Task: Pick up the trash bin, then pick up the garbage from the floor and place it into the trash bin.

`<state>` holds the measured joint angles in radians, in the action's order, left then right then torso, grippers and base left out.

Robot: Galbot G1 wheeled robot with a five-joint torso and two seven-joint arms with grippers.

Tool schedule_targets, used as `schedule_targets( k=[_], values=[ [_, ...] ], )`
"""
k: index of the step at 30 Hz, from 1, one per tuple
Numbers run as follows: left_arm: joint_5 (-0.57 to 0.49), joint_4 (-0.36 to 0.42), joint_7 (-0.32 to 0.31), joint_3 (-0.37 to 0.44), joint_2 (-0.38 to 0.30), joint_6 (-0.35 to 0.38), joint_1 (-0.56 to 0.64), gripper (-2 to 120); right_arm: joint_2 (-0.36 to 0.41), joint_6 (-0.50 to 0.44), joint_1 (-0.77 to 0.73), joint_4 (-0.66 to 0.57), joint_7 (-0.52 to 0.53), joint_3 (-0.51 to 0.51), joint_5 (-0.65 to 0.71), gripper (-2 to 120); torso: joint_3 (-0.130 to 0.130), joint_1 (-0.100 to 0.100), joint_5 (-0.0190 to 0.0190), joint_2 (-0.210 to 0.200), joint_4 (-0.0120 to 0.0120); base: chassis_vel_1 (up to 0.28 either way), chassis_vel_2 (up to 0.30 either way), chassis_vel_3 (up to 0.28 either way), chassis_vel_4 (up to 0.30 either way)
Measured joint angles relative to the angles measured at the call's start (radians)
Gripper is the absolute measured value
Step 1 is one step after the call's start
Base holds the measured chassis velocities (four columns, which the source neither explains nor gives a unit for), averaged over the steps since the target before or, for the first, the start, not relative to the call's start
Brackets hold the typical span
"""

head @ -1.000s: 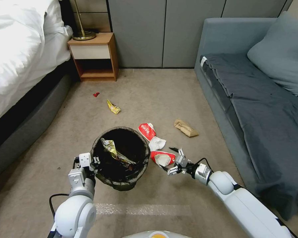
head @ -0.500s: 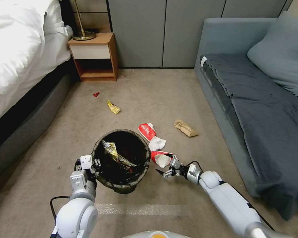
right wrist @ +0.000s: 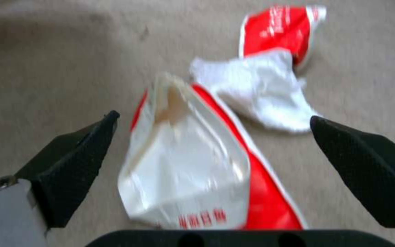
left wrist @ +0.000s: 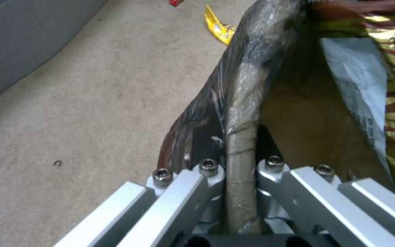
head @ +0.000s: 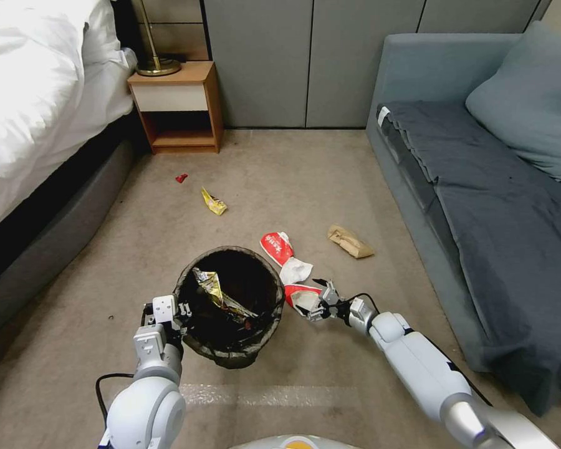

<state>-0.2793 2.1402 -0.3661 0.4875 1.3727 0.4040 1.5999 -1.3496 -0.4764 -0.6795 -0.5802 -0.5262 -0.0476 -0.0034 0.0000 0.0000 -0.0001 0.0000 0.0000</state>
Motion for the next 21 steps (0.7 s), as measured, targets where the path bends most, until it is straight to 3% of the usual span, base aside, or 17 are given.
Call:
schedule_targets(
  k=[8, 11, 16, 21],
  values=[
    [0.0, 0.004, 0.0, 0.002, 0.0, -0.001, 0.002, 0, -0.007, -0.007, -0.009, 0.051, 0.005, -0.012, 0.0, 81, 0.0, 0.0, 0.0002, 0.0, -0.0001, 0.0, 0.0, 0.0, 0.0],
    [0.0, 0.008, 0.0, 0.001, 0.0, -0.001, 0.002, 0, -0.01, -0.012, -0.013, 0.06, 0.009, -0.018, 0.003, 65, 0.0, 0.0, 0.0002, 0.0, 0.0, 0.0, 0.0, 0.0, 0.0],
    [0.0, 0.008, 0.0, 0.001, -0.001, -0.001, 0.002, 0, -0.011, -0.013, -0.013, 0.061, 0.015, -0.018, 0.011, 52, 0.0, 0.0, 0.0, 0.0, 0.0, 0.0, 0.0, 0.0, 0.0],
    [-0.002, 0.011, 0.001, 0.002, -0.003, -0.001, 0.002, 0, -0.016, -0.013, -0.008, 0.064, 0.021, -0.02, 0.023, 31, 0.0, 0.0, 0.0001, 0.0, 0.0001, 0.0, 0.0, 0.0, 0.0]
  ],
)
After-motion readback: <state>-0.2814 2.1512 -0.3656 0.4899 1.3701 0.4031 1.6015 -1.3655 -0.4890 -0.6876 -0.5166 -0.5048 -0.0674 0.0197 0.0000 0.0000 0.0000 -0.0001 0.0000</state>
